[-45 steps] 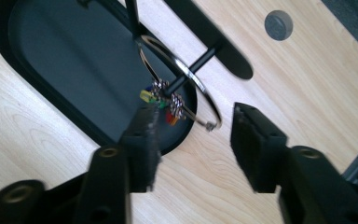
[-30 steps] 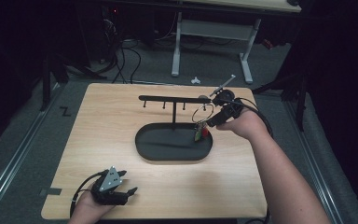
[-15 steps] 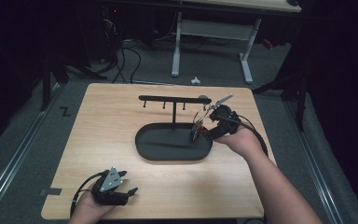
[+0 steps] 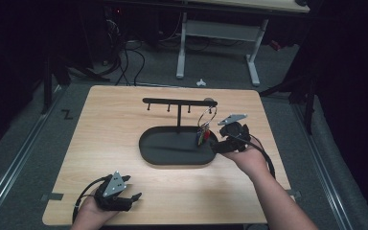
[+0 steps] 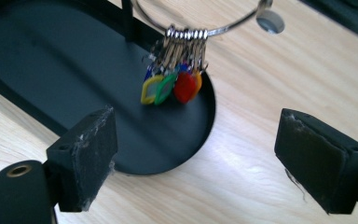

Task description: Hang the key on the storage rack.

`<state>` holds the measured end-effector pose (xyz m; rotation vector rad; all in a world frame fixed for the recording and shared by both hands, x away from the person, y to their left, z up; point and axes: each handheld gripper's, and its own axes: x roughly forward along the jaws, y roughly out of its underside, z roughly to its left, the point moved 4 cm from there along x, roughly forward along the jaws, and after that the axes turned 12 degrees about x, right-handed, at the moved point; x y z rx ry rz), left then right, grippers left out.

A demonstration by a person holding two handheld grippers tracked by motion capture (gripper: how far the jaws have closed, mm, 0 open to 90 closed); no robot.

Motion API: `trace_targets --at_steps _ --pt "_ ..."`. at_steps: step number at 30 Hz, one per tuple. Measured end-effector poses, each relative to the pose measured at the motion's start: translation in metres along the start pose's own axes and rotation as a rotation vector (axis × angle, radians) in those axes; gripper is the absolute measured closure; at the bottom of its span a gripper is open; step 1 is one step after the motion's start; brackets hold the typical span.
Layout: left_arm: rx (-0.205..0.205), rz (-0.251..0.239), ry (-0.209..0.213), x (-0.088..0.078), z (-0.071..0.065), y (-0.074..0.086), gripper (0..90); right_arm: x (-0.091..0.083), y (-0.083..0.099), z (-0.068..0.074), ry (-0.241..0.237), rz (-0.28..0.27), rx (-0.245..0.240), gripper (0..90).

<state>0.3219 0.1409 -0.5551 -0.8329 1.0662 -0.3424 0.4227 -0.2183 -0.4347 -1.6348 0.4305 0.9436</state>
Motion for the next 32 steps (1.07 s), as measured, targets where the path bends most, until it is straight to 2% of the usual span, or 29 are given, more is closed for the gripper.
trace_targets --at_steps 2,4,5,11,13,14,15,16,17,19,20,21,22,23,24,25,26,27,28,32 --pt "0.003 0.005 0.002 0.0 0.0 0.0 26.7 0.002 0.008 0.0 0.002 -0.004 0.01 13.4" --pt "0.004 0.002 0.001 0.0 0.0 0.0 26.7 0.003 0.021 0.0 0.008 -0.04 0.012 13.3" --pt "0.004 0.003 0.001 -0.001 0.0 0.0 26.7 0.003 0.021 0.0 0.008 -0.04 0.012 13.3" --pt "0.005 0.005 0.002 0.0 0.0 0.0 26.7 0.009 0.06 0.004 0.018 -0.134 0.027 12.5" --pt "0.005 0.005 0.002 0.0 0.0 0.0 26.6 0.013 0.077 0.007 -0.002 -0.158 0.05 12.5" --pt "0.005 0.005 0.0 0.0 0.0 0.0 26.6 0.017 0.095 0.01 -0.011 -0.182 0.076 12.5" --pt "0.004 0.005 0.0 0.0 0.0 0.0 26.6 0.017 0.095 0.01 -0.011 -0.182 0.076 12.5" --pt "0.004 0.004 -0.002 0.0 0.0 0.0 25.9 0.022 0.113 0.013 -0.012 -0.206 0.093 12.5" --pt "0.004 0.004 -0.005 0.0 0.001 0.0 25.9 0.022 0.113 0.013 -0.012 -0.206 0.093 12.5" --pt "0.002 0.002 -0.013 0.0 0.001 -0.001 25.3 0.024 0.13 0.018 -0.012 -0.239 0.118 12.6" --pt "-0.004 -0.001 -0.021 0.0 0.002 -0.001 24.5 0.02 0.146 0.021 -0.038 -0.279 0.187 16.5" --pt "-0.004 -0.001 -0.021 0.0 0.002 -0.001 24.1 0.02 0.146 0.021 -0.038 -0.279 0.187 16.5" --pt "-0.008 -0.006 -0.028 0.0 0.003 -0.001 24.1 0.015 0.148 0.023 -0.078 -0.272 0.219 15.0" --pt "-0.012 -0.011 -0.034 0.0 0.003 -0.002 23.5 0.002 0.143 0.025 -0.079 -0.317 0.182 14.0" --pt "-0.016 -0.011 -0.034 -0.001 0.003 -0.002 23.5 0.002 0.143 0.025 -0.079 -0.317 0.182 14.0" --pt "-0.019 -0.013 -0.036 -0.001 0.004 -0.002 23.3 -0.002 0.142 0.025 -0.051 -0.352 0.157 14.1" --pt "-0.022 -0.01 -0.039 0.0 0.004 -0.002 23.3 0.0 0.143 0.025 -0.038 -0.357 0.146 14.1" --pt "-0.025 -0.008 -0.042 0.0 0.004 -0.002 23.2 0.004 0.145 0.024 -0.028 -0.332 0.145 14.4" --pt "-0.031 -0.008 -0.047 0.001 0.005 -0.002 22.7 0.012 0.149 0.024 -0.046 -0.279 0.147 14.1" --pt "-0.025 -0.011 -0.052 -0.001 0.004 -0.003 22.6 0.014 0.15 0.023 -0.047 -0.28 0.152 14.2"
